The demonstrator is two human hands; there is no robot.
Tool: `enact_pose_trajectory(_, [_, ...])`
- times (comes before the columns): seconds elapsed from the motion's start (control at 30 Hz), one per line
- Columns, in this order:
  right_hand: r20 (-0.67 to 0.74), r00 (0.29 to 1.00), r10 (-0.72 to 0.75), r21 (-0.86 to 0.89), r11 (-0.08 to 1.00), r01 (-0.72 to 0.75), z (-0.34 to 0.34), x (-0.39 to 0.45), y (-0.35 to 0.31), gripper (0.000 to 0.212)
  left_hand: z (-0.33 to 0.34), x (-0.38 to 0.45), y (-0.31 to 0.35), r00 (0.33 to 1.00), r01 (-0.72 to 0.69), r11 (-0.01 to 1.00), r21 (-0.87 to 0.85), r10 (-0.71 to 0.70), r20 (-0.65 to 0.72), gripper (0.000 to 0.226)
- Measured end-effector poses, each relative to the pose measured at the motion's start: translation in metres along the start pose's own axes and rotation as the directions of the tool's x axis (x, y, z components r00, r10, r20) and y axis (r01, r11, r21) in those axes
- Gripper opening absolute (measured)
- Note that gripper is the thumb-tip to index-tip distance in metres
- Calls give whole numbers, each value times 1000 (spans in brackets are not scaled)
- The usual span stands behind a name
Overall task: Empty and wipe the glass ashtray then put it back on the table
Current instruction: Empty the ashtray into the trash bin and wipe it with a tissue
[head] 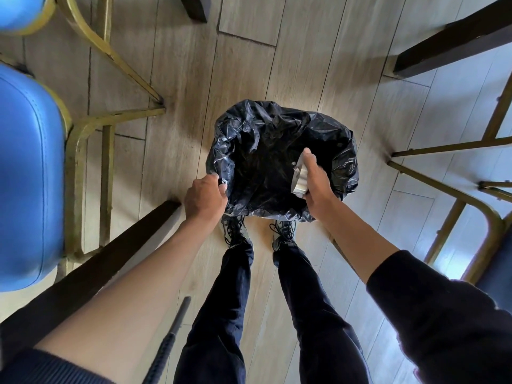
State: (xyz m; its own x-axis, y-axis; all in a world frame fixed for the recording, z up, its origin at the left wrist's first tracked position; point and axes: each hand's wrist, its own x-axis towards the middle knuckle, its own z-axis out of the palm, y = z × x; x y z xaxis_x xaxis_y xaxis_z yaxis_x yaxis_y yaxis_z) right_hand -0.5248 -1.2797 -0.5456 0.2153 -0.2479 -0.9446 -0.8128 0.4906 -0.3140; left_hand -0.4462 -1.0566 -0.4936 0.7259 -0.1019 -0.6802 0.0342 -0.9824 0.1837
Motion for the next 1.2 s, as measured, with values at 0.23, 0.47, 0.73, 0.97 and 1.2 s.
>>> enact_pose_trajectory(0.23, [-27,1000,12,50,999,-11,-5,2,-5,51,-2,-1,2,1000,26,1000,0,-26,4,31])
enact_pose_trajectory(0.47, [8,1000,2,3,1000,-3,4,-10,-7,75,-1,-1,0,1000,28,1000,-4,-28,9,31])
enact_pose_trajectory(0.73, [26,1000,10,54,998,-12,4,-9,-6,36,0,-2,0,1000,25,999,25,-26,11,31])
enact_pose_trajectory(0.97, [-26,998,-51,-51,997,49,4,-10,-7,75,-1,-3,0,1000,16,1000,20,-16,-4,28])
enact_pose_trajectory(1.2, [-51,949,-311,-549,803,233,12,-20,1,97,-1,-2,-1,1000,7,1000,-2,-7,-2,27])
